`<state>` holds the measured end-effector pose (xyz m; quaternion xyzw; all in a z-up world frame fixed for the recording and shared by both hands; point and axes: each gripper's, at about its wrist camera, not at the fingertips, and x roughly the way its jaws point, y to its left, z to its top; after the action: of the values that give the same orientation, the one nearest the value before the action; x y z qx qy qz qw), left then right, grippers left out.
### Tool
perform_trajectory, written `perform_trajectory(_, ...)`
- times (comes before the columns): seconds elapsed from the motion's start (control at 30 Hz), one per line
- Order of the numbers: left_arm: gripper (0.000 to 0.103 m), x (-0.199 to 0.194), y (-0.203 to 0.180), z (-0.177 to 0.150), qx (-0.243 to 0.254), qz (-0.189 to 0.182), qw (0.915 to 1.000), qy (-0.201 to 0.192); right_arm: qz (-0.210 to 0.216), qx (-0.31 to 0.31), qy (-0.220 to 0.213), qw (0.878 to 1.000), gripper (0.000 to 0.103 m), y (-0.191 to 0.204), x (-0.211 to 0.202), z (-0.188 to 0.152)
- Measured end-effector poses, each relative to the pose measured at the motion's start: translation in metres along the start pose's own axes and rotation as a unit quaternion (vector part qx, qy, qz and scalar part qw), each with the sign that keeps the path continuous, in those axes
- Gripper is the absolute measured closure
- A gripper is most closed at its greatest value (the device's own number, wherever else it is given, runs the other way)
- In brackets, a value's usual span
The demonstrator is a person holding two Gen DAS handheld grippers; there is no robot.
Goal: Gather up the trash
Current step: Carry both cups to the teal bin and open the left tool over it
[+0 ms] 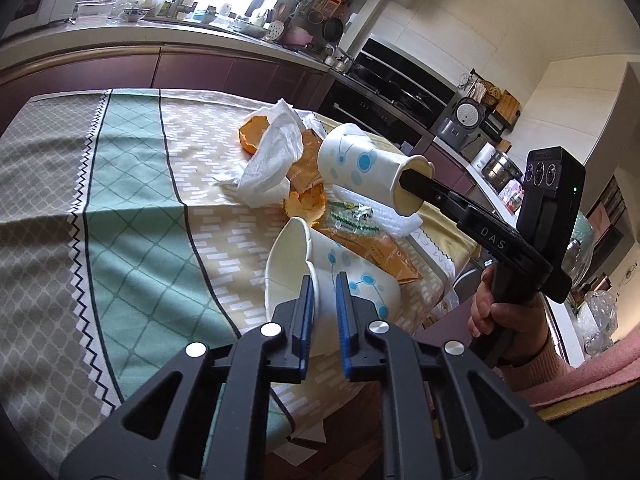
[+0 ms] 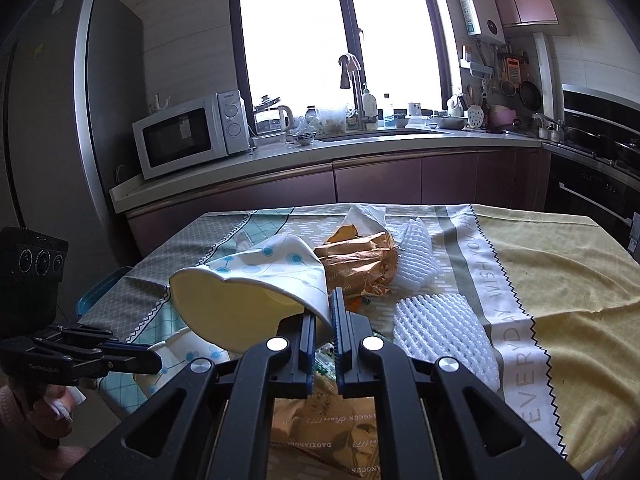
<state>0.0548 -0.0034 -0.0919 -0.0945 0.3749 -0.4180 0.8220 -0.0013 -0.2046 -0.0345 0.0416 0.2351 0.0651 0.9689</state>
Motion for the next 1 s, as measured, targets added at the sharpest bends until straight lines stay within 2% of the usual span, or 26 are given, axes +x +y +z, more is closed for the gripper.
perform_trajectory(0.1, 0.098, -0.021, 0.005, 0.004, -0.007, 0.011, 0.9996, -0.026, 0.020, -0.020, -0.010, 1.000, 0.096, 0.018, -0.001, 0.012)
perform_trajectory(0.27, 0.099, -0.074, 0.022, 0.009, -0.016, 0.048, 0.9957, -0.078, 0.075, -0.058, -0.020, 0.995, 0.096, 0.060, 0.009, 0.036)
perform_trajectory(0.4, 0.099, -0.124, 0.043, 0.012, -0.025, 0.110, 0.9861, -0.121, 0.132, -0.082, -0.008, 0.988, 0.096, 0.102, 0.037, 0.050)
perform_trajectory(0.47, 0.099, -0.151, 0.061, 0.012, -0.040, 0.148, 0.9782, -0.140, 0.163, -0.085, 0.008, 0.983, 0.096, 0.124, 0.057, 0.057)
perform_trajectory(0.6, 0.099, -0.199, 0.102, 0.007, -0.079, 0.230, 0.9558, -0.165, 0.218, -0.098, 0.038, 0.970, 0.096, 0.174, 0.098, 0.065)
perform_trajectory(0.73, 0.099, -0.231, 0.148, 0.002, -0.116, 0.296, 0.9329, -0.169, 0.252, -0.121, 0.072, 0.957, 0.096, 0.229, 0.139, 0.069)
perform_trajectory(0.93, 0.099, -0.241, 0.216, -0.008, -0.161, 0.359, 0.9087, -0.138, 0.270, -0.156, 0.134, 0.940, 0.096, 0.301, 0.194, 0.060)
perform_trajectory(1.0, 0.098, -0.240, 0.234, -0.010, -0.176, 0.365, 0.9051, -0.130, 0.269, -0.165, 0.154, 0.936, 0.096, 0.319, 0.210, 0.055)
